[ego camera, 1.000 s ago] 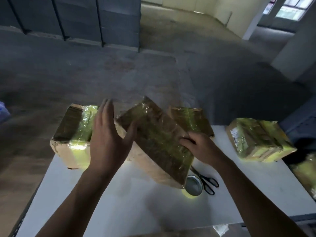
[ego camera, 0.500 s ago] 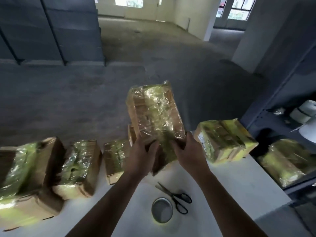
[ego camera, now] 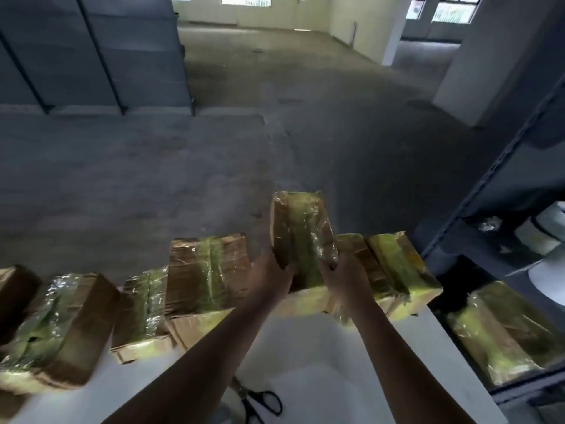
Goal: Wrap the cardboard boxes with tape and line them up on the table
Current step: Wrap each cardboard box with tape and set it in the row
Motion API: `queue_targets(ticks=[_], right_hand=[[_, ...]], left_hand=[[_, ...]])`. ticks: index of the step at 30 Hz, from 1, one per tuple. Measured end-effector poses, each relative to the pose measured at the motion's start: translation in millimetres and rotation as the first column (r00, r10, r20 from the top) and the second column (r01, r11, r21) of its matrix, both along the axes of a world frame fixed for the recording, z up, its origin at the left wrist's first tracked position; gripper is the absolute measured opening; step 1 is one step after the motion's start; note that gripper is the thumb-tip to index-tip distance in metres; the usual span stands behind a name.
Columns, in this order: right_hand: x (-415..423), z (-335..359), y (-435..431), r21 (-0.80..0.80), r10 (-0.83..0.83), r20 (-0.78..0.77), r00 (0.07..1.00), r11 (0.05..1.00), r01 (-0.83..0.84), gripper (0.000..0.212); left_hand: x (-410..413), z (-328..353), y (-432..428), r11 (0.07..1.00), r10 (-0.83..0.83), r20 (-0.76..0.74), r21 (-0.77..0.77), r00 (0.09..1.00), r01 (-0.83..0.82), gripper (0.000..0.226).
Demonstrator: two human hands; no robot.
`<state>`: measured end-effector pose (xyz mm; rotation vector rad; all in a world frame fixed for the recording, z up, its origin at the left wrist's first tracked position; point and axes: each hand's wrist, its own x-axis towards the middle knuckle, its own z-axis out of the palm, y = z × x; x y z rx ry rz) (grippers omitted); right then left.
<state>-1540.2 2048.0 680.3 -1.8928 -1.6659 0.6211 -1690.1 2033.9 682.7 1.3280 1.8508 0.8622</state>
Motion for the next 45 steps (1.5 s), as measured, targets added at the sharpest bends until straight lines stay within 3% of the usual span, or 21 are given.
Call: queue_targets(ticks=[4, 7, 12, 19, 22, 24, 28, 30, 33, 36, 39, 42, 44, 45], right_hand=[[2, -21, 14, -0.12, 0.079, 0.045, 0.996, 0.99, -0.073, 0.035], [0, -33, 20, -0.103, 0.078, 0.11, 0.991, 0.992, -0.066, 0.044], [-11, -54, 18, -0.274, 0.101, 0.184, 0.978, 0.961, -0.048, 0.026], [-21, -47, 27, -0.398, 0.201, 0.369, 0.907, 0.917, -0.041, 0.035], [-32, -39, 19, -0.319, 0.192, 0.559, 0.807, 0.948, -0.004, 0.045], [-47, -35, 15, -0.213, 0.191, 0.638, 0.746, 0.975, -0.067, 0.048], [-92, -29, 11, -0.08, 0.284, 0.399, 0.872, 0.958, -0.275, 0.038], [-115, -32, 5, -0.039, 0.351, 0.323, 0.879, 0.933, -0.359, 0.033], [-144, -44, -1, -0.125, 0.39, 0.341, 0.855, 0.921, -0.37, 0.036], [-165, -54, -4, -0.27, 0.342, 0.289, 0.894, 0.925, -0.267, 0.063], [-175, -57, -6, -0.374, 0.242, 0.196, 0.95, 0.914, -0.156, 0.102], [-176, -56, -8, -0.396, 0.131, 0.125, 0.983, 0.915, -0.071, 0.107], [-179, -56, -15, -0.368, 0.07, 0.106, 0.992, 0.93, -0.026, 0.092], [-181, -56, -20, -0.341, 0.035, 0.092, 0.995, 0.94, -0.002, 0.085]], left_hand=[[5, -22, 3, 0.997, -0.013, -0.045, -0.077, 0.999, 0.009, 0.031], [5, -35, 6, 0.989, -0.058, -0.044, -0.135, 0.997, 0.052, 0.019], [6, -57, -6, 0.977, -0.033, 0.004, -0.209, 0.999, 0.033, 0.037], [-6, -49, -1, 0.956, -0.127, 0.021, -0.264, 0.992, 0.128, 0.033], [-15, -43, -2, 0.963, -0.17, -0.027, -0.216, 0.985, 0.16, 0.023], [-25, -37, -1, 0.984, -0.135, -0.1, -0.133, 0.986, 0.121, 0.019], [-55, -26, 0, 0.994, -0.093, -0.119, -0.06, 0.988, 0.086, 0.018], [-77, -26, -4, 0.999, -0.046, -0.157, -0.035, 0.987, 0.041, 0.018], [-118, -29, -12, 0.994, 0.089, -0.206, 0.081, 0.974, -0.074, 0.02], [-159, -37, -21, 0.975, 0.215, -0.316, 0.116, 0.924, -0.187, 0.029], [-191, -46, -29, 0.967, 0.208, -0.348, -0.066, 0.914, -0.246, 0.058], [-202, -56, -35, 0.946, 0.148, -0.131, -0.269, 0.98, -0.179, 0.083], [-199, -61, -39, 0.952, 0.14, 0.043, -0.279, 0.989, -0.122, 0.082], [-197, -63, -40, 0.958, 0.132, 0.052, -0.262, 0.99, -0.114, 0.084]])
